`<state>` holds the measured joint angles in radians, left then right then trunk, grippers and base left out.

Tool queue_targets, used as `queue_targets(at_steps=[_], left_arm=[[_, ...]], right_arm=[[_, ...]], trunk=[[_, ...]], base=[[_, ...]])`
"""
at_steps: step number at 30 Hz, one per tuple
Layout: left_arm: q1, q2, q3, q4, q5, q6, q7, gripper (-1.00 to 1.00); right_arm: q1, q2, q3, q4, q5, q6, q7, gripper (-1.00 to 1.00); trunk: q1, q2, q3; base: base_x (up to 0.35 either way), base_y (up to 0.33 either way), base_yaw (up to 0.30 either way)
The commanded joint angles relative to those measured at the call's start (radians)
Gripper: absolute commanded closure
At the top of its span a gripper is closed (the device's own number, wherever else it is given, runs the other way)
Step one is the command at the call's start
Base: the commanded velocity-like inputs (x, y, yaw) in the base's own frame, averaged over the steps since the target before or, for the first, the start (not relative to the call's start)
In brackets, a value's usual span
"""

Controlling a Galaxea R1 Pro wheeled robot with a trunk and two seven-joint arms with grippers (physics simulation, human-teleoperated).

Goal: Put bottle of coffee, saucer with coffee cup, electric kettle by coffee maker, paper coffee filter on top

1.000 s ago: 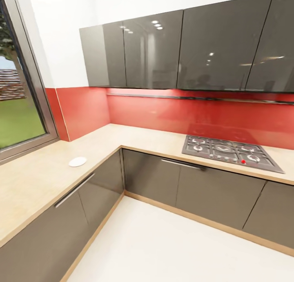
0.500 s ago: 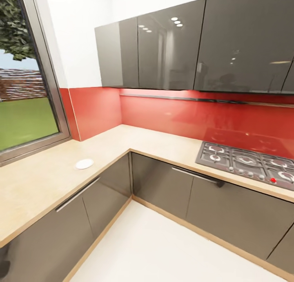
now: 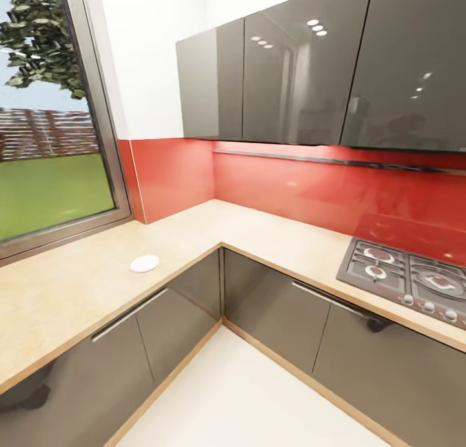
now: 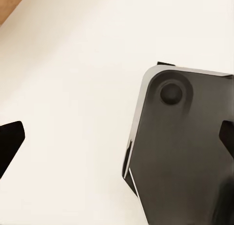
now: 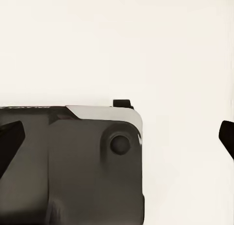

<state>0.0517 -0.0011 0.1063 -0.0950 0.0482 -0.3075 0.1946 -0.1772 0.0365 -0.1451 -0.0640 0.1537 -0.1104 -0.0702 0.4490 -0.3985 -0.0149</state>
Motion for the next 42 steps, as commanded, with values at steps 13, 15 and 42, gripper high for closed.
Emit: queue_targets(at_steps=[13,15,42], left_arm=[[0.0,-0.006,0.003,-0.002,0.004,-0.002,-0.001,-1.0],[0.0,-0.007,0.003,-0.002,0.004,-0.002,-0.001,-1.0],[0.0,-0.007,0.005,-0.002,0.009,-0.002,-0.001,-1.0]], right_arm=[[-0.001,0.0,-0.008,0.001,0.01,-0.003,-0.003,-1.0],[-0.001,0.0,-0.008,0.001,0.01,-0.003,-0.003,-1.0],[-0.001,0.0,-0.008,0.0,0.012,-0.003,-0.006,-1.0]], trunk=[[0.001,-0.002,-0.002],[0.001,-0.002,-0.002],[0.001,-0.002,-0.002]], base=[[0.234,-0.199,0.277],[0.182,-0.164,0.277],[0.017,-0.014,0.278]])
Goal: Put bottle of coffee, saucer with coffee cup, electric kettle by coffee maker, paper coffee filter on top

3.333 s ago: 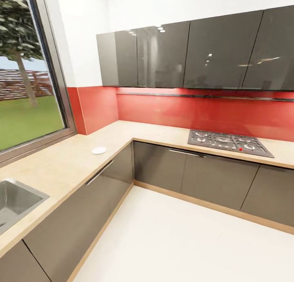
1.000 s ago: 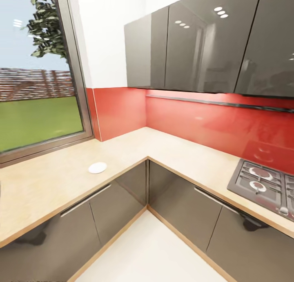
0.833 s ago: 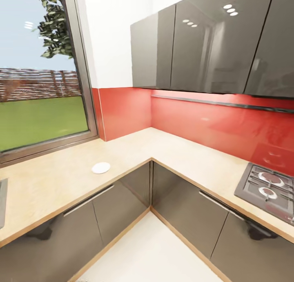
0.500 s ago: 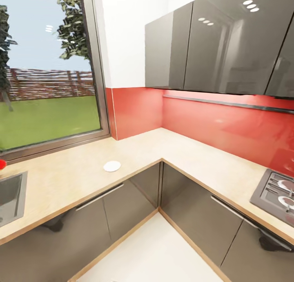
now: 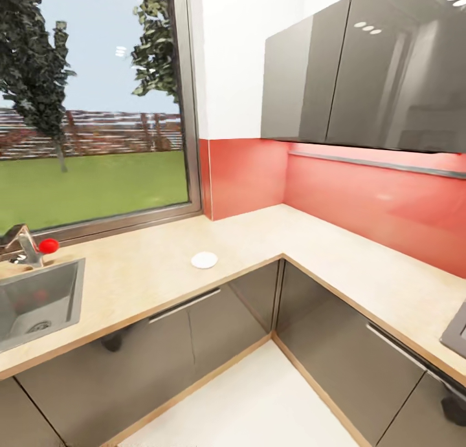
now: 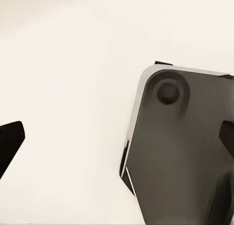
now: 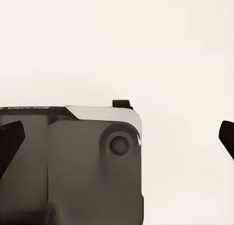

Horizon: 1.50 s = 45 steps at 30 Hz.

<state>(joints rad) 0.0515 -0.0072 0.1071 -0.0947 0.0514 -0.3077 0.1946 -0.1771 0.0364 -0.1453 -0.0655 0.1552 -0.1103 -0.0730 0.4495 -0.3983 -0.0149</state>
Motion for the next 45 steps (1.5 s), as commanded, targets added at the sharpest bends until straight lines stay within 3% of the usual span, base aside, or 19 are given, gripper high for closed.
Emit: queue_targets(at_steps=[1,21,31,45], left_arm=[[0.001,-0.001,0.004,-0.002,0.005,-0.002,-0.001,-1.0],[0.001,0.0,0.005,-0.002,0.005,-0.002,-0.001,-1.0],[0.001,-0.01,0.003,-0.003,0.005,-0.002,-0.001,-1.0],[-0.001,-0.01,0.005,-0.003,0.007,-0.002,-0.001,-1.0]], right_arm=[[-0.001,0.0,-0.008,0.001,0.01,-0.003,-0.003,-1.0],[-0.001,0.0,-0.01,0.001,0.01,-0.002,-0.004,-1.0],[-0.001,0.0,-0.009,0.001,0.01,-0.002,-0.004,-1.0],[-0.001,0.0,-0.009,0.001,0.01,-0.002,-0.004,-1.0]], trunk=[[0.001,-0.002,-0.002],[0.001,-0.002,-0.002],[0.001,-0.002,-0.002],[0.001,-0.002,-0.002]], base=[[0.0,0.0,0.28],[0.0,-0.009,0.28],[-0.009,-0.242,0.281],[-0.196,-0.2,0.281]])
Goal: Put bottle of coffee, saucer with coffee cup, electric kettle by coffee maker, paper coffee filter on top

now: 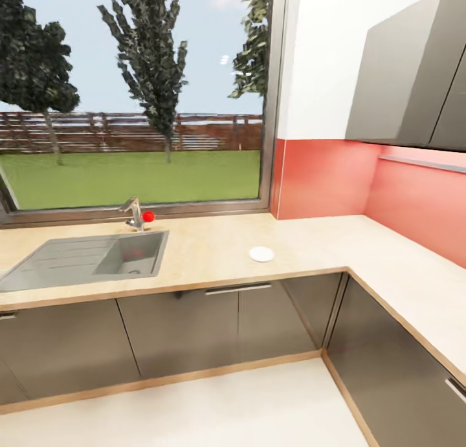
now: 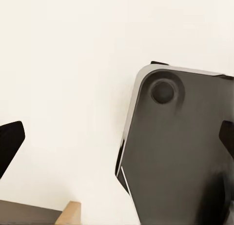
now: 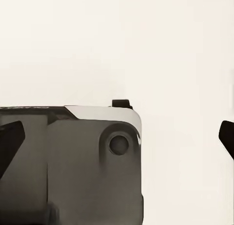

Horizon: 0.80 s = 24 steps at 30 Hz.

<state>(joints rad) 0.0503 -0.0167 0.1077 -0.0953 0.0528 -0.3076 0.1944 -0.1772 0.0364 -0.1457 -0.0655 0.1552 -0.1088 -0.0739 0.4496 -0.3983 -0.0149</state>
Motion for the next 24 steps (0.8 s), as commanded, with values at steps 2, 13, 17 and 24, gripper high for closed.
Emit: queue_targets(at_steps=[2,13,17,24], left_arm=[[0.001,0.0,0.004,-0.002,0.005,-0.002,-0.001,-1.0],[-0.004,0.001,-0.001,-0.003,-0.003,0.002,-0.001,-1.0],[-0.008,-0.001,-0.004,-0.005,-0.009,0.001,-0.002,-1.0],[-0.044,0.0,-0.005,-0.192,-0.07,-0.021,-0.003,-1.0]], right_arm=[[-0.001,0.0,-0.008,0.001,0.01,-0.003,-0.003,-1.0],[-0.001,-0.002,-0.009,-0.004,0.011,-0.003,0.002,-1.0],[-0.001,0.0,-0.009,-0.014,0.011,-0.006,0.002,-1.0],[-0.001,0.028,-0.005,-0.251,0.012,-0.044,0.002,-1.0]], trunk=[[0.0,-0.002,-0.002],[0.0,-0.002,-0.002],[0.0,-0.002,-0.002],[0.0,-0.002,-0.002]], base=[[-0.017,-0.266,0.281],[0.006,-0.122,0.072],[0.0,-0.006,0.003],[0.0,-0.001,0.0]])
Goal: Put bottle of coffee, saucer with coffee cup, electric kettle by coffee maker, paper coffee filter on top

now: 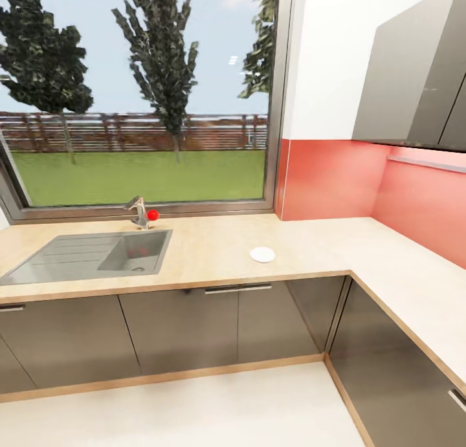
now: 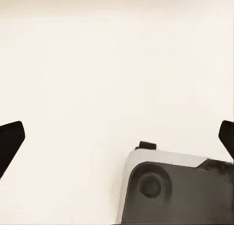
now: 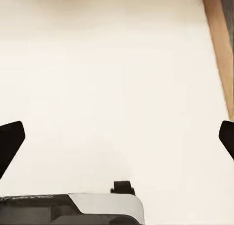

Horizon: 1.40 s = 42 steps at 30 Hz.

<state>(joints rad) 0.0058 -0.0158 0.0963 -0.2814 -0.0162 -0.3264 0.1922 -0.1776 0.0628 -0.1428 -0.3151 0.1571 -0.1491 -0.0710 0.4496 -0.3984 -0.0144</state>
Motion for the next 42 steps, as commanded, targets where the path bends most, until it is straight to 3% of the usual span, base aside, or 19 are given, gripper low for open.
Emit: queue_targets(at_steps=[1,2,3,7,8,9,10,11,13,15,19,21,24,25,29,32,42], left_arm=[[-0.003,-0.002,0.006,-0.057,-0.004,-0.007,0.0,-1.0],[-0.01,-0.011,0.006,-0.251,-0.007,-0.038,-0.007,-1.0],[-0.01,-0.012,0.005,-0.29,-0.006,-0.041,-0.012,-1.0],[-0.034,-0.026,0.006,-0.604,0.005,-0.043,-0.088,-1.0],[-0.091,-0.041,0.006,-0.713,0.026,-0.025,-0.105,-1.0],[-0.122,-0.049,0.006,-0.739,0.032,-0.006,-0.109,-1.0],[-0.179,-0.061,0.006,-0.762,0.035,0.048,-0.112,-1.0],[-0.338,-0.074,-0.007,-0.78,0.04,0.271,-0.115,-1.0],[-0.501,-0.078,-0.013,-0.783,0.043,0.483,-0.118,-1.0],[-0.601,-0.079,-0.014,-0.782,0.043,0.593,-0.119,-1.0],[-0.716,-0.08,-0.015,-0.775,0.047,0.737,-0.125,-1.0],[-0.786,-0.079,-0.014,-0.76,0.05,0.833,-0.158,-1.0],[-0.856,-0.076,-0.013,-0.721,0.051,0.919,-0.206,-1.0],[-0.927,-0.072,-0.011,-0.648,0.051,0.997,-0.24,-1.0],[-0.988,-0.067,-0.009,-0.54,0.051,1.069,-0.257,-1.0],[-0.994,-0.064,-0.006,-0.512,0.054,1.086,-0.26,-1.0],[-0.981,-0.059,-0.007,-0.498,0.059,1.092,-0.27,-1.0]], right_arm=[[0.0,0.005,-0.008,-0.039,0.01,-0.021,-0.001,-1.0],[0.0,0.015,-0.008,-0.141,0.009,-0.104,-0.001,-1.0],[0.0,0.018,-0.008,-0.157,0.009,-0.12,-0.001,-1.0],[-0.004,0.03,-0.006,-0.288,0.008,-0.192,-0.001,-1.0],[-0.027,0.034,-0.006,-0.335,0.007,-0.199,-0.002,-1.0],[-0.045,0.036,-0.006,-0.353,0.007,-0.2,-0.003,-1.0],[-0.078,0.044,-0.006,-0.376,0.007,-0.199,-0.003,-1.0],[-0.167,0.063,-0.006,-0.403,0.007,-0.195,-0.005,-1.0],[-0.279,0.089,-0.006,-0.41,0.007,-0.162,-0.006,-1.0],[-0.371,0.1,-0.006,-0.412,0.006,-0.064,-0.006,-1.0],[-0.494,0.105,-0.006,-0.413,0.006,0.083,-0.006,-1.0],[-0.569,0.106,-0.006,-0.413,0.006,0.15,-0.006,-1.0],[-0.632,0.105,-0.007,-0.414,0.005,0.235,-0.006,-1.0],[-0.686,0.105,-0.007,-0.414,0.005,0.364,-0.005,-1.0],[-0.737,0.105,-0.008,-0.414,0.005,0.524,-0.004,-1.0],[-0.75,0.104,-0.008,-0.414,0.006,0.576,-0.003,-1.0],[-0.755,0.097,-0.008,-0.411,0.007,0.601,0.042,-1.0]], trunk=[[0.0,-0.002,-0.002],[0.0,-0.002,-0.002],[0.0,-0.002,-0.002],[0.0,-0.002,-0.002],[0.0,-0.002,-0.002],[0.0,-0.002,-0.002],[0.0,-0.002,-0.002],[0.0,-0.002,-0.002],[0.0,-0.002,-0.002],[0.0,-0.002,-0.002],[0.0,-0.002,-0.002],[0.0,-0.002,-0.002],[0.0,-0.002,-0.002],[0.0,-0.002,-0.002],[0.0,-0.002,-0.002],[0.0,-0.002,-0.002],[0.0,-0.002,-0.002]], base=[[0.0,0.0,0.0],[0.0,0.0,0.0],[0.0,0.0,0.0],[0.0,0.0,0.0],[0.0,0.0,0.0],[0.0,0.0,0.0],[0.0,0.0,0.0],[0.0,0.0,0.0],[0.0,0.0,0.0],[0.0,0.0,0.0],[0.0,0.0,0.0],[0.0,0.0,0.0],[0.0,0.0,0.0],[0.0,0.0,0.0],[0.0,0.0,0.0],[0.0,0.0,0.0],[0.008,0.0,0.0]])
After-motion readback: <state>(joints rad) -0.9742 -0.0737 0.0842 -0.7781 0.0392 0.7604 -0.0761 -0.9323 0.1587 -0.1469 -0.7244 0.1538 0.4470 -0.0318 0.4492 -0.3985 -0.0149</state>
